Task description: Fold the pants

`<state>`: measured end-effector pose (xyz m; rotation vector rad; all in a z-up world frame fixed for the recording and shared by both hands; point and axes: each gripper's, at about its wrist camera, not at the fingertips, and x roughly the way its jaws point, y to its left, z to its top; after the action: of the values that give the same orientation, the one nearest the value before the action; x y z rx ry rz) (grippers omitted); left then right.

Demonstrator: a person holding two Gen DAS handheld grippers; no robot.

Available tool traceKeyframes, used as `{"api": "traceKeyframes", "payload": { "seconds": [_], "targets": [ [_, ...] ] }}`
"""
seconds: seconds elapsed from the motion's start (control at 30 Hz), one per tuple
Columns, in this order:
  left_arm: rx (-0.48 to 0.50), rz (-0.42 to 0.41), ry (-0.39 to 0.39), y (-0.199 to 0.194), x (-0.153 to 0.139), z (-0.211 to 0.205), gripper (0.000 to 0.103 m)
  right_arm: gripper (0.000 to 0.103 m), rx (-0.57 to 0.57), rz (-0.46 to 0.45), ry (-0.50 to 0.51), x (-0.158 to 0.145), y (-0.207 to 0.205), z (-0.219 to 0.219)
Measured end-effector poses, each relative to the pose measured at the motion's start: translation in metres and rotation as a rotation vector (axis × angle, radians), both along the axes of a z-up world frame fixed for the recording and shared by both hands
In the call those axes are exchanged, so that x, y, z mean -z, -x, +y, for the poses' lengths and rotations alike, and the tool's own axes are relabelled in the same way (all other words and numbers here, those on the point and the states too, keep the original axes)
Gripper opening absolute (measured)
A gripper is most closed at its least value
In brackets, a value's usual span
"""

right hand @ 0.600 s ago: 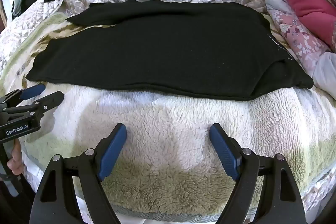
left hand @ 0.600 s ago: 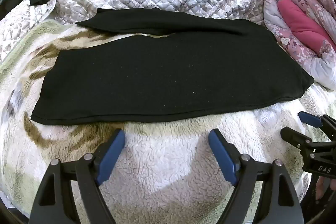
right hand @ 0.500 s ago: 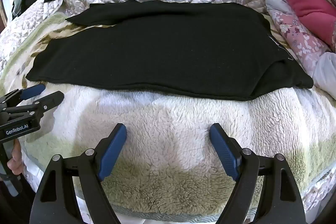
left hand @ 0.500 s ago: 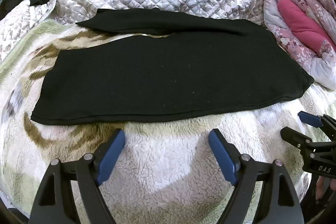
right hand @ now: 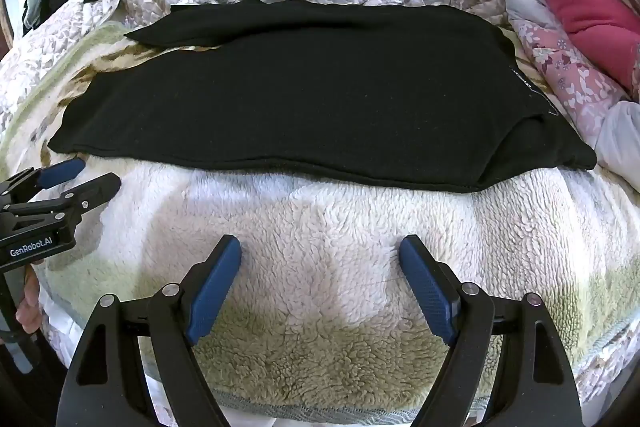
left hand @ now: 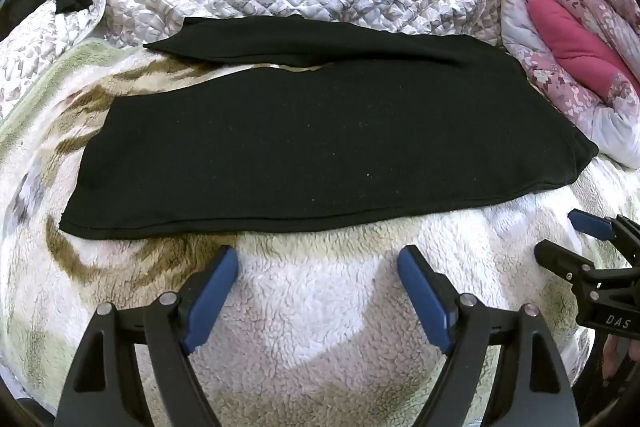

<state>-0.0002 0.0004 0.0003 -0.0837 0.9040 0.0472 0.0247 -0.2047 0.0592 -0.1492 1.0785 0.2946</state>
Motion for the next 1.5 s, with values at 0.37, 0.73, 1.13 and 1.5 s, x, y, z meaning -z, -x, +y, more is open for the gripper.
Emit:
{"api": "traceKeyframes", "payload": {
  "seconds": [0.37, 0.73, 1.13, 1.5],
  "targets": [
    [0.002, 0.006, -0.013, -0.0006, 0.0006, -0.0066, 0.085, 0.082, 0.000, -0.001, 0.003, -0.0008, -0.0003, 0.0008],
    [0.001, 0.006, -0.015, -0.0005, 0.0006, -0.0069, 0.085, 0.082, -0.001, -0.001, 0.006, -0.0006, -0.0001, 0.0010],
    [0.002, 0.005, -0.017, -0.0004, 0.0004, -0.0071, 0.085, 0.082, -0.001, -0.002, 0.008, -0.0005, -0.0002, 0.0014],
    [0.002, 0.004, -0.018, -0.0003, 0.0004, -0.0072, 0.085, 0.082, -0.002, -0.001, 0.009, 0.0000, -0.0003, 0.0015]
  ]
}}
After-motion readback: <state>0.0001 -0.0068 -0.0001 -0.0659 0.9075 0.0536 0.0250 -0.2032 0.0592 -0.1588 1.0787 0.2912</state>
